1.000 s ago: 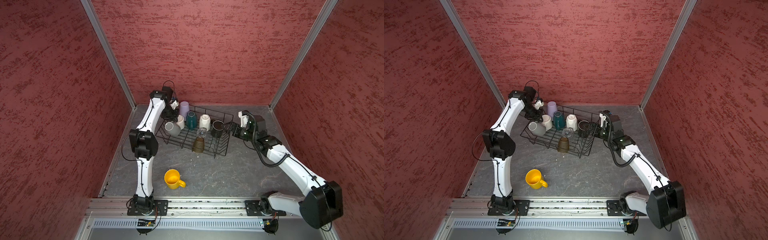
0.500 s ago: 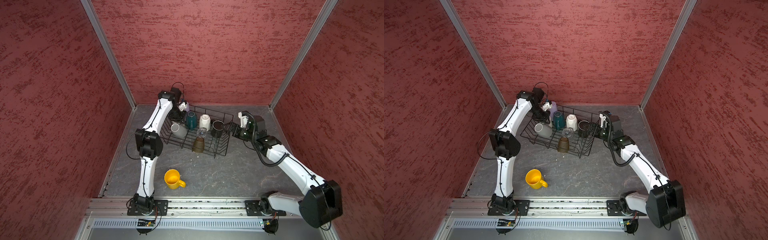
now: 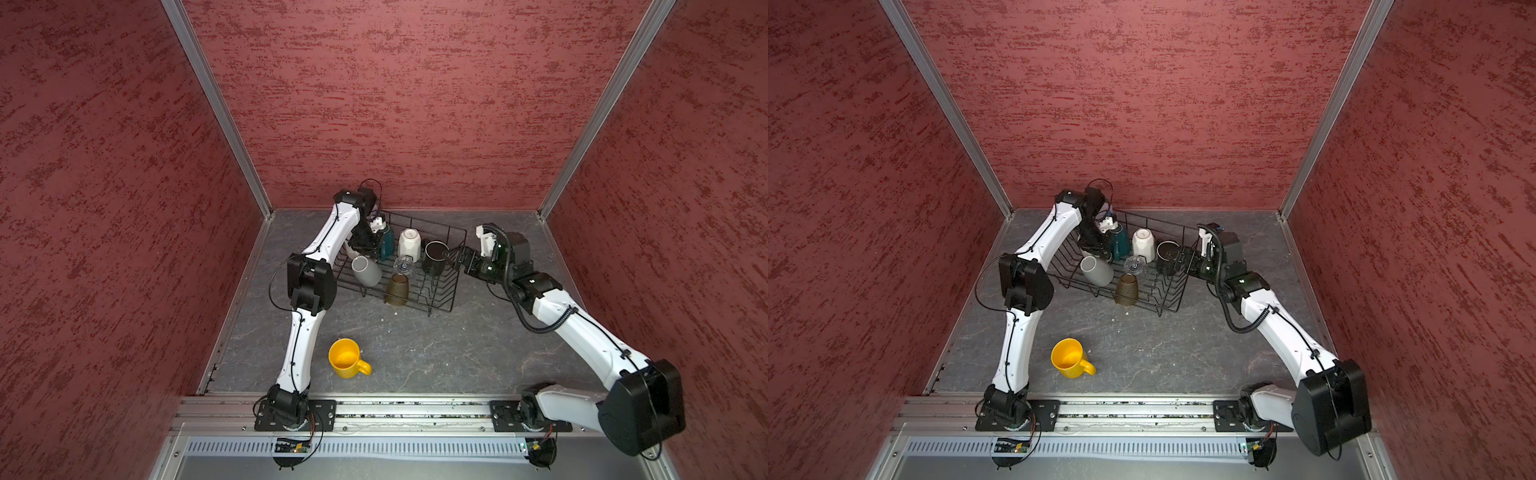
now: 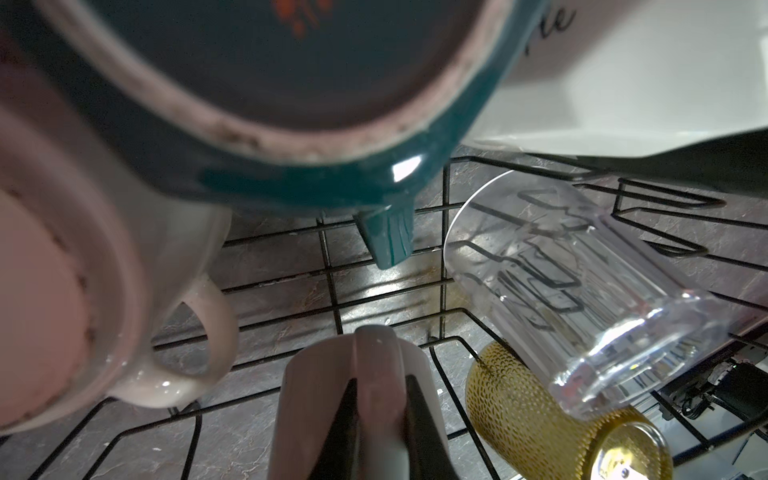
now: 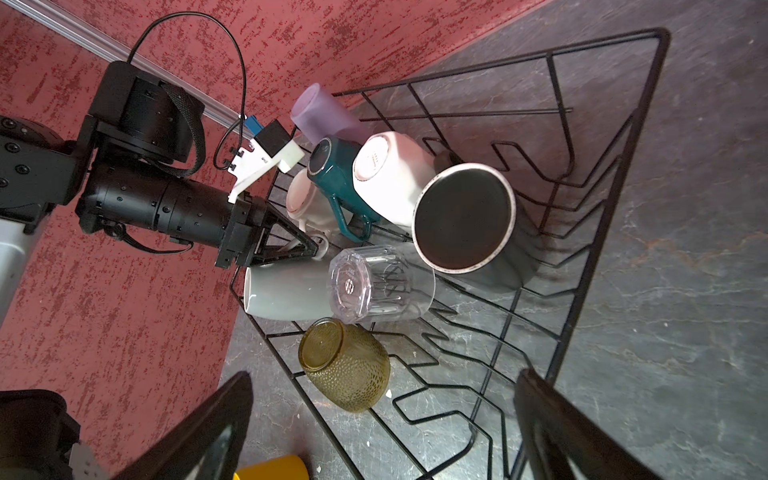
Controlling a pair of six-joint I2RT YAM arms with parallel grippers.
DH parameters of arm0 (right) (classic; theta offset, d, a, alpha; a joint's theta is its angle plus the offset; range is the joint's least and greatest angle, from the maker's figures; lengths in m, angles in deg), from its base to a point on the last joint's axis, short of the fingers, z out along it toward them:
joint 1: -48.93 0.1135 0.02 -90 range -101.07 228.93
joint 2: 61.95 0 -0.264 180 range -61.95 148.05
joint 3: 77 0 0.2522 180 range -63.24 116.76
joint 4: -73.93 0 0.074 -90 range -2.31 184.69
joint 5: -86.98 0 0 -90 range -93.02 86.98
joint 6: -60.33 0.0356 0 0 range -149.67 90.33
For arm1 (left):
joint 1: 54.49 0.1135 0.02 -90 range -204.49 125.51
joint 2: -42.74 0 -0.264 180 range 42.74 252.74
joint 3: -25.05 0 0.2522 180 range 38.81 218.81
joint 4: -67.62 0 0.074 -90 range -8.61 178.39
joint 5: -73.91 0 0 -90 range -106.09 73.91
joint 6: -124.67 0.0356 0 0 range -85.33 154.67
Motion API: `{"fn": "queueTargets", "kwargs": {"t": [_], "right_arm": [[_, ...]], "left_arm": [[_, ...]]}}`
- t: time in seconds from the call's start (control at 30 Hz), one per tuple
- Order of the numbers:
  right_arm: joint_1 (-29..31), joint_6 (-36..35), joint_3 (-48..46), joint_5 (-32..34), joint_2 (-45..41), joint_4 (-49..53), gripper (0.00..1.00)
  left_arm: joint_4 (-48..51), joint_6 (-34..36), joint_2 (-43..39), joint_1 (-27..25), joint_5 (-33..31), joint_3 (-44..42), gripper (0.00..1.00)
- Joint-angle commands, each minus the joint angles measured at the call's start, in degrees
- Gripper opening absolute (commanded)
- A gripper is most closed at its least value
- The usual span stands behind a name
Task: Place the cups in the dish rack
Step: 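Open the left gripper and raise it away from the rack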
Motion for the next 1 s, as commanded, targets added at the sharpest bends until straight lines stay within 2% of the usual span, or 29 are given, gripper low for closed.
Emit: {"fn": "queueTargets", "kwargs": {"t": [0.0,0.2,0.4,0.53,0.67,0.97], "right_arm": [[-0.4,0.42,-0.64,-0.9,-0.02,-0.6,0.99],[-0.4,0.59,-0.69,-1.01,-0.04,-0.5,0.99],[-0.51,0.76,-0.62,-0.85,0.03,-0.75,0.99],[-0.49,0.76,-0.14,-1.02,0.47,-0.43,0.99],[-0.49,0.71,-0.16,-0.68,0.02,-0.15,0.99],[-0.57,0.68,0.15,-0.93,0.13,-0.12,0.99]], "left_arm": [[1.04,-1.18,1.68,-0.2,0.14,1.86,0.0],[1.62,-1.13,3.36,-0.52,-0.6,1.81,0.04],[1.74,-1.22,4.18,-0.53,-1.15,1.42,0.14],[1.05,-1.32,4.49,-0.54,-1.09,1.37,0.23],[0.8,-1.63,4.41,-0.38,-1.07,1.42,0.39],[0.44,-1.98,3.54,-0.09,-0.7,1.45,0.6]]}}
